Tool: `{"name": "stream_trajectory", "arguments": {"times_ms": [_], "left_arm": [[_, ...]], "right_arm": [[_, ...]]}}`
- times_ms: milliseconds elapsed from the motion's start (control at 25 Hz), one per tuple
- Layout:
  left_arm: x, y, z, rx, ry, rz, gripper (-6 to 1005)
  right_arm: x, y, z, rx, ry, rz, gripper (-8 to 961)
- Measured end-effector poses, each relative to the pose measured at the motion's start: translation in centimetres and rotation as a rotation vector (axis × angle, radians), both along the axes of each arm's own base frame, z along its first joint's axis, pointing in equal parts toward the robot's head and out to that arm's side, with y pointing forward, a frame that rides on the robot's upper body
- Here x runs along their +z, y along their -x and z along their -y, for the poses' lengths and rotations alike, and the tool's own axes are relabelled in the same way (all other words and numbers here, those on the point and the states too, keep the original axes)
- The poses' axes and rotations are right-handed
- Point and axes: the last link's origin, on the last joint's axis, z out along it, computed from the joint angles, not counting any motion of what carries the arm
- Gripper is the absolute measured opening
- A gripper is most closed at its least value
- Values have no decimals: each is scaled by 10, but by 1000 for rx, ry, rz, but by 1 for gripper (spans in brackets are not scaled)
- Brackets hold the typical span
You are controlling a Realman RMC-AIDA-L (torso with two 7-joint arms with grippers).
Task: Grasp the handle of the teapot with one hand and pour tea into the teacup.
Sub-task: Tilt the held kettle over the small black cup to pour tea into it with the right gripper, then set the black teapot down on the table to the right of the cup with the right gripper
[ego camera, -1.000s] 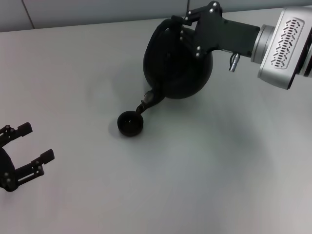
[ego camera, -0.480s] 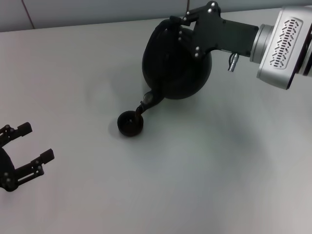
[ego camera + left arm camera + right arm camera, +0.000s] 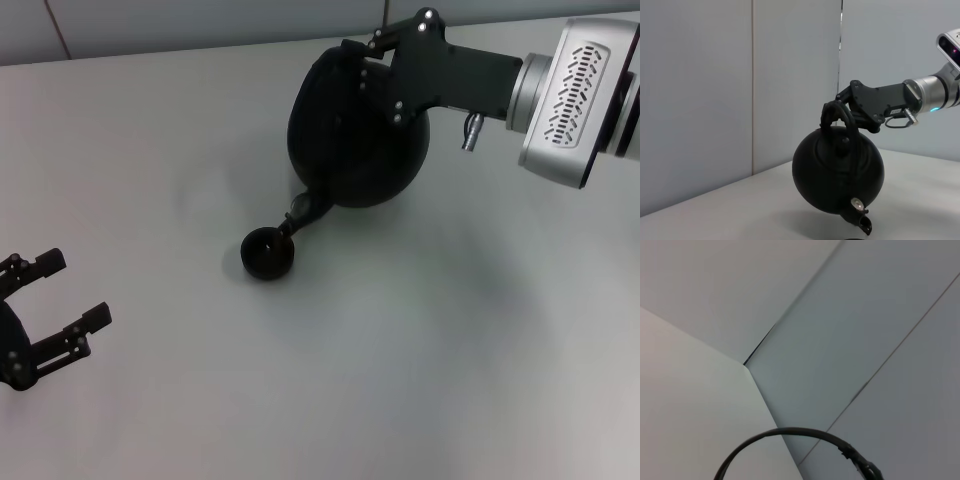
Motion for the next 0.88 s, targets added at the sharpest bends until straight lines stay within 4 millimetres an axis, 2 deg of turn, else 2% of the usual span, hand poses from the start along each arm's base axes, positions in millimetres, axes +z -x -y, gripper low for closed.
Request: {"name": "stream_trajectory", "arguments": {"times_ms": [160, 400, 640, 880], "left_arm": [[0, 0, 0, 1, -1, 1, 813], [0, 0, 1, 0, -2, 4, 813], [0, 0, 1, 0, -2, 6, 813], [0, 0, 2, -1, -2, 8, 813]], "right_arm": [[0, 0, 0, -15, 6, -17, 129], [8, -7, 0, -185, 60, -180, 136], [25, -33, 11, -361, 58, -390, 142], [42, -62, 33, -463, -4, -572, 148]]}}
